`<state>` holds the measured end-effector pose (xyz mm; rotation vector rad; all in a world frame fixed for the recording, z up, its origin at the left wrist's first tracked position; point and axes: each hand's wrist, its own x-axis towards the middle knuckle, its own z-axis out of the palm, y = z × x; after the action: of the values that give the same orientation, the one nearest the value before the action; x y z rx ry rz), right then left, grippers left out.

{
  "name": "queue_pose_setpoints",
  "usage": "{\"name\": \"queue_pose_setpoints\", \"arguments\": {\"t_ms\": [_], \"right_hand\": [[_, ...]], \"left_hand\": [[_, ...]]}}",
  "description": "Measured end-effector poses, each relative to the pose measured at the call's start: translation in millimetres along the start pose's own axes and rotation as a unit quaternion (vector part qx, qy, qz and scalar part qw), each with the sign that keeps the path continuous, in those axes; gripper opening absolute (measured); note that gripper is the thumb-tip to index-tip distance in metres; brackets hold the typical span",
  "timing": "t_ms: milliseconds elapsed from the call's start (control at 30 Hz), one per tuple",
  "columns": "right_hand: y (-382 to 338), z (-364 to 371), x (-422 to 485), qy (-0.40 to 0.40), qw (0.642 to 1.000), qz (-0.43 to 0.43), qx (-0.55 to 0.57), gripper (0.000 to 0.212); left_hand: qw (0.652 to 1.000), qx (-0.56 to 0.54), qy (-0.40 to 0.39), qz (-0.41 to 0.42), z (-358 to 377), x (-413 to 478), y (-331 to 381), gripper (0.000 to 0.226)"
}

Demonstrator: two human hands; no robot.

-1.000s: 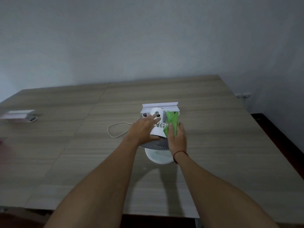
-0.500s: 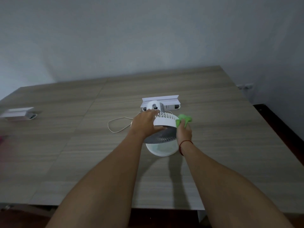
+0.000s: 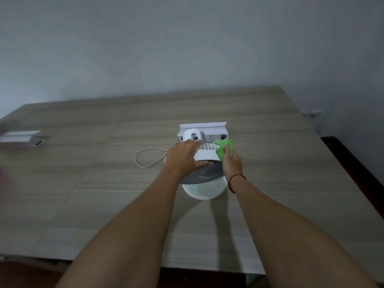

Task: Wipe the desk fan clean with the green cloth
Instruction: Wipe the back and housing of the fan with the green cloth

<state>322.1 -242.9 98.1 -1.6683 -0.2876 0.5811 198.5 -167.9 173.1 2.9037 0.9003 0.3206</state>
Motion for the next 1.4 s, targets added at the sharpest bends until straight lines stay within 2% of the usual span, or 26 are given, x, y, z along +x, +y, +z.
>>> {"name": "queue_pose_setpoints", "arguments": {"t_ms": [100, 200, 367, 467, 533, 700, 833, 900, 967, 1067, 1167, 1267, 1400], "right_hand": [[-1.2, 2.1, 8.0, 0.013, 0.999, 0.03, 0.035, 0.043], [2.3, 2.3, 15.2, 0.014, 0.993, 0.08, 0.08, 0.032], [6.1, 2.3, 13.1, 0.019, 0.985, 0.138, 0.101, 0.03], [-2.4, 6.1, 6.9, 0.039, 0.992, 0.107, 0.052, 0.04], [-9.4, 8.2, 1.6, 0.037, 0.998, 0.048, 0.001, 0.046], [-27.8, 9.3, -18.4, 0.006, 0.996, -0.067, -0.052, 0.047], [-45.9, 12.8, -37.6, -0.029, 0.99, -0.104, -0.086, 0.049], [-53.2, 13.4, -42.0, -0.04, 0.989, -0.101, -0.101, 0.049], [-57.4, 11.6, -41.4, -0.042, 0.991, -0.081, -0.095, 0.042], [-54.6, 6.5, -37.6, -0.013, 0.998, -0.045, -0.042, 0.04], [-44.2, 2.1, -32.4, -0.005, 1.0, -0.02, 0.0, 0.034], [-38.8, -6.6, -32.0, -0.016, 0.999, -0.03, 0.007, 0.029], [-35.1, -19.9, -31.6, -0.026, 0.999, -0.014, 0.023, 0.03]], "left_hand": [[1.0, 0.0, 0.01, 0.005, 2.0, 0.7, 0.3, 0.07], [1.0, 0.0, 0.015, 0.008, 4.9, -1.9, -3.0, 0.07], [1.0, -0.014, 0.019, 0.005, 6.8, -4.6, -8.4, 0.07], [0.999, -0.031, 0.005, -0.004, 4.2, -2.9, -8.8, 0.07], [0.999, -0.049, -0.002, -0.018, 2.7, -2.8, -10.5, 0.071], [0.993, -0.114, -0.014, -0.013, 1.6, -3.4, -5.3, 0.07], [0.984, -0.127, -0.125, -0.018, -9.1, 11.9, -16.7, 0.085], [0.977, -0.127, -0.171, -0.032, -17.9, 14.8, -20.4, 0.08], [0.969, -0.155, -0.184, -0.055, -25.1, 13.4, -17.5, 0.068], [0.96, -0.228, -0.131, -0.101, -26.6, 13.1, -6.6, 0.044], [0.947, -0.279, -0.069, -0.141, -22.1, 16.0, 8.4, 0.055], [0.964, -0.223, -0.065, -0.13, -17.3, 19.3, 23.6, 0.059], [0.976, -0.156, -0.04, -0.149, -7.4, 22.5, 34.9, 0.043]]}}
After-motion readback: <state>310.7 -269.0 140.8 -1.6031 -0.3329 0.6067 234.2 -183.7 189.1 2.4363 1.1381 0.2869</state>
